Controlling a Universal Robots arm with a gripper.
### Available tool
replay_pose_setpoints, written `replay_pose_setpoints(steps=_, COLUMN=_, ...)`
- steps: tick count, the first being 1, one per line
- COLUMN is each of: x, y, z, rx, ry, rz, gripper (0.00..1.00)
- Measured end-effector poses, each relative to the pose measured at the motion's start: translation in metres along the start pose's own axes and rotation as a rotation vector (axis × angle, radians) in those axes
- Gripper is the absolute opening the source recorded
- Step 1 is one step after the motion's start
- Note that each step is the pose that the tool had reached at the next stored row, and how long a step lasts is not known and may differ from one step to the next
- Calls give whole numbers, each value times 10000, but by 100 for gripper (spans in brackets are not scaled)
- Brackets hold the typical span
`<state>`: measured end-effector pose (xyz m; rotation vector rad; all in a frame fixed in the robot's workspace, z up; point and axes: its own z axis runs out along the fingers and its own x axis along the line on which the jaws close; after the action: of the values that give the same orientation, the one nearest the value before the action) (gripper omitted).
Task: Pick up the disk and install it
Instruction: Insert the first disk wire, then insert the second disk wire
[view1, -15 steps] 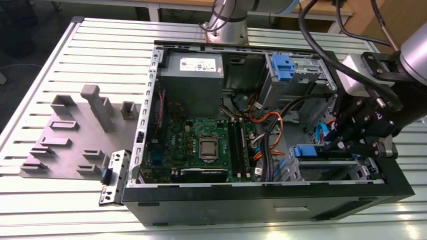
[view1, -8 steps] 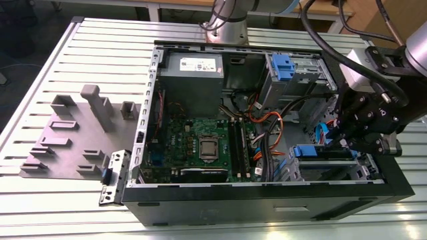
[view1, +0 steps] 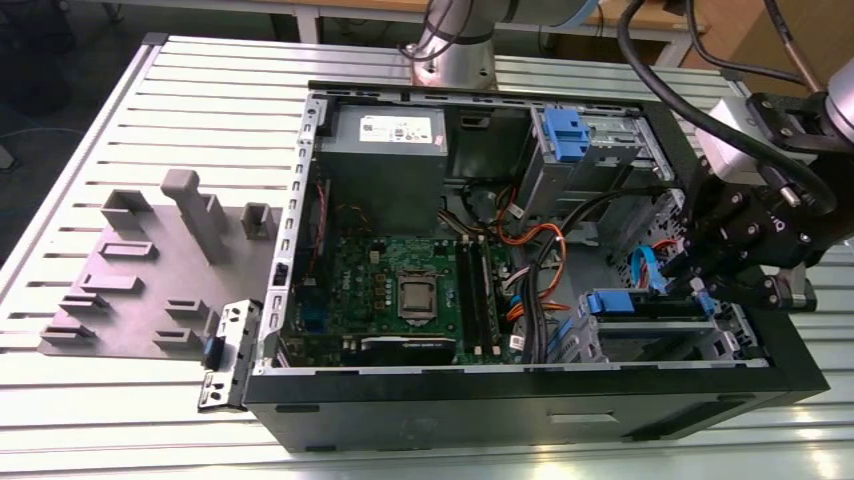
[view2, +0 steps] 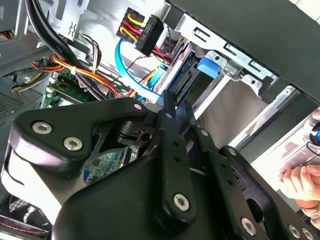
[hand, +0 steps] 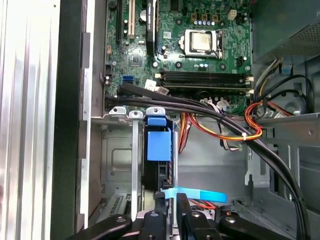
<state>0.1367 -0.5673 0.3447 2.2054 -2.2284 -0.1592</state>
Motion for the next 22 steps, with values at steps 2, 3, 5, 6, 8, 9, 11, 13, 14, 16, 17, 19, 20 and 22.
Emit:
replay_pose_setpoints(steps=2, x=-2, y=2, z=-29, rx=0, ry=-39, rz=-2, gripper=24)
replay_pose_setpoints(steps=3, x=-3, y=4, z=-51, rx=-1, ry=-48, rz=-3, gripper=24)
replay_pose_setpoints(steps=5, x=-6, y=7, z=-89, rx=-1, ry=-59, rz=-4, gripper=24)
replay_pose_setpoints(steps=6, x=-7, y=7, z=-100, rx=0, ry=-62, rz=-4, gripper=24)
replay_pose_setpoints(steps=8, x=-7, y=8, z=-99, rx=-1, ry=-69, rz=-4, gripper=24)
replay_pose_setpoints(steps=9, x=-7, y=7, z=-101, rx=-1, ry=-92, rz=-6, gripper=24)
replay_pose_setpoints(steps=11, x=-7, y=7, z=-101, rx=-1, ry=-120, rz=-8, gripper=24)
replay_pose_setpoints(steps=13, x=-7, y=7, z=-100, rx=-1, ry=-125, rz=-9, gripper=24)
replay_pose_setpoints(steps=14, x=-7, y=7, z=-101, rx=-2, ry=-126, rz=-9, gripper=24)
replay_pose_setpoints(steps=16, x=-7, y=7, z=-101, rx=-1, ry=-129, rz=-9, gripper=24)
replay_pose_setpoints(steps=17, x=-7, y=8, z=-101, rx=-1, ry=-131, rz=-9, gripper=24)
replay_pose_setpoints(steps=19, x=-7, y=8, z=-100, rx=-1, ry=-135, rz=-9, gripper=24)
replay_pose_setpoints(steps=20, x=-7, y=7, z=-101, rx=-1, ry=-137, rz=-10, gripper=25)
replay_pose_setpoints(steps=22, x=-7, y=7, z=-101, rx=-1, ry=-140, rz=-10, gripper=30)
